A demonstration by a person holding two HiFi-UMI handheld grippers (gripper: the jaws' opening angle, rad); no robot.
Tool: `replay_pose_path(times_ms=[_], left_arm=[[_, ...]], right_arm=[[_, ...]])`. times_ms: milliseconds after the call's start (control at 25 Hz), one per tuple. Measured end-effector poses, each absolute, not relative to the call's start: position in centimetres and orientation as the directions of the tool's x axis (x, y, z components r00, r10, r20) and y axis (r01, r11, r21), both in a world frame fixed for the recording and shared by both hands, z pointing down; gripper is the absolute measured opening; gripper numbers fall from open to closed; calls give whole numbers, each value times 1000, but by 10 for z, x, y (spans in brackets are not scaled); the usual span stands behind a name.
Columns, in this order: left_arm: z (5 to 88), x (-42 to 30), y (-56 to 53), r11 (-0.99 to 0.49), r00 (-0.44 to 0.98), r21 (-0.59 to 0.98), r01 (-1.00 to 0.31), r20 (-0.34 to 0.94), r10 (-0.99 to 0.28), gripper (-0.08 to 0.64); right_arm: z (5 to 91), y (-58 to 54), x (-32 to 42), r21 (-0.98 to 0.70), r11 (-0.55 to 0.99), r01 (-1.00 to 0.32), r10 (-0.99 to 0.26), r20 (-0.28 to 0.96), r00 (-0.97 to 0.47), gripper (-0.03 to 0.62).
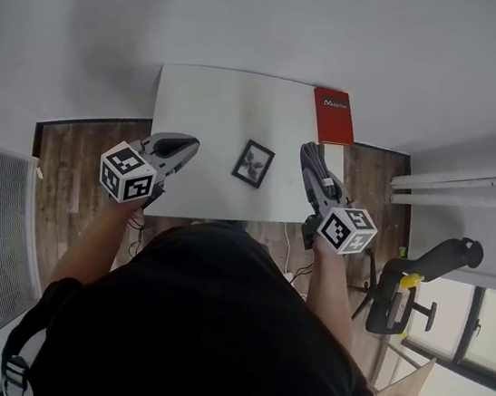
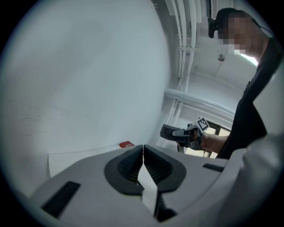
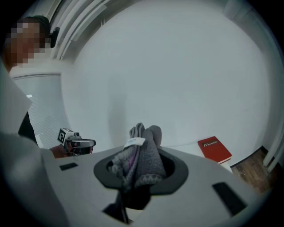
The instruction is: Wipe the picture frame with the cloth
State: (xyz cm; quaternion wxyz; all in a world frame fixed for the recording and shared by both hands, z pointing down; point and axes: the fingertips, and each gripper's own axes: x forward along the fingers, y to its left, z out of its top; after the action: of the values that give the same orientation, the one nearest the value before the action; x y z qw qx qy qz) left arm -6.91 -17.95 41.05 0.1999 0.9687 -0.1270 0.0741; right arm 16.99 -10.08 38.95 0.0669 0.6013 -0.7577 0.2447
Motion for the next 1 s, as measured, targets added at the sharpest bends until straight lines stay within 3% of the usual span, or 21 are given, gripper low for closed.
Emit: replay_pose_path(times_ms=[1000], left_arm=[[420, -42, -179, -884, 942, 349, -312, 238, -238, 11]], right_arm=[[413, -113, 196, -370, 186, -910, -849, 405, -339, 103]])
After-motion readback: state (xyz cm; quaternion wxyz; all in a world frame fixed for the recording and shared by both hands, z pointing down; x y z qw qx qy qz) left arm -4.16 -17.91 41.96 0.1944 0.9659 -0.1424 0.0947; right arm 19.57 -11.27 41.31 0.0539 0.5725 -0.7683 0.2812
